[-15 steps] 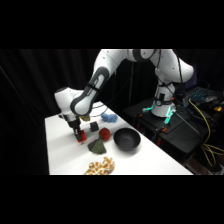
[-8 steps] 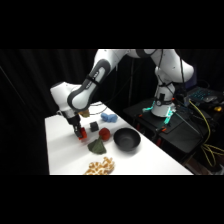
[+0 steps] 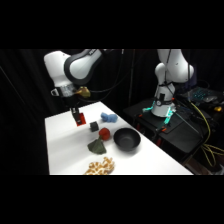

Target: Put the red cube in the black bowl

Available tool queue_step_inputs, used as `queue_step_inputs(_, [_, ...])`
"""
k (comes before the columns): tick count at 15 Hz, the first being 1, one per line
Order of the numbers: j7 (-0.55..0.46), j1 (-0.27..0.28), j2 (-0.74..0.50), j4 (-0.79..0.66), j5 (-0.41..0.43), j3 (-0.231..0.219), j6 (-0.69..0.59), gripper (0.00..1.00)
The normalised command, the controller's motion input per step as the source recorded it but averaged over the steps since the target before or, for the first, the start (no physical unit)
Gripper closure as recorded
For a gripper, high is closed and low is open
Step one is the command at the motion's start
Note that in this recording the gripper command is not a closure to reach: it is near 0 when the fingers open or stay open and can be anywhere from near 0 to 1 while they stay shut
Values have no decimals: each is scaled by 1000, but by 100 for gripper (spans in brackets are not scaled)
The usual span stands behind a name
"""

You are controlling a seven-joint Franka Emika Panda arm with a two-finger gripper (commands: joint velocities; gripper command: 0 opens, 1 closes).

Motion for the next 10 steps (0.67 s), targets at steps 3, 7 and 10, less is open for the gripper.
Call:
queue_step_inputs(3, [-111, 138, -743, -812, 44, 20, 58, 100])
queue_step_inputs(7, [-50, 190, -703, -799, 5, 41, 168, 100])
queue_step_inputs(10, [10, 187, -582, -696, -34, 62, 220, 100])
